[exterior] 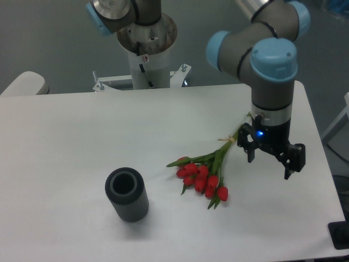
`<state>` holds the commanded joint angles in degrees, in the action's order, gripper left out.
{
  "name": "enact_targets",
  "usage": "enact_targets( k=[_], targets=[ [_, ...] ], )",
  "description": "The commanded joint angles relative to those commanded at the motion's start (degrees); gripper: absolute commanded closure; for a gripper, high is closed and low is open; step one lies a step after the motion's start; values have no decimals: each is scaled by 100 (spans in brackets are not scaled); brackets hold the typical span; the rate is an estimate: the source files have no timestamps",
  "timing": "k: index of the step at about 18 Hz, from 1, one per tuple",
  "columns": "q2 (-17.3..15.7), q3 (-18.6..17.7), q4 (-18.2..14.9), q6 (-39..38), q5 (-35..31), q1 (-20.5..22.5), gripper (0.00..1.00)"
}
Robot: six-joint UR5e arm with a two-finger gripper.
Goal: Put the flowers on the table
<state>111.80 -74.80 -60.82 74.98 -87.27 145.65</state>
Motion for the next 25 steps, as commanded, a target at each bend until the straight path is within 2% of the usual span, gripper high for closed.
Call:
enact_targets(
  k=[6,9,11,25],
  targets=[
    [52,334,53,-1379,53,-721,0],
    [17,343,35,-1810,105,-836,0],
    [26,343,26,-1890,114,-950,0],
    [0,229,18,-1926,114,-1012,0]
  ],
)
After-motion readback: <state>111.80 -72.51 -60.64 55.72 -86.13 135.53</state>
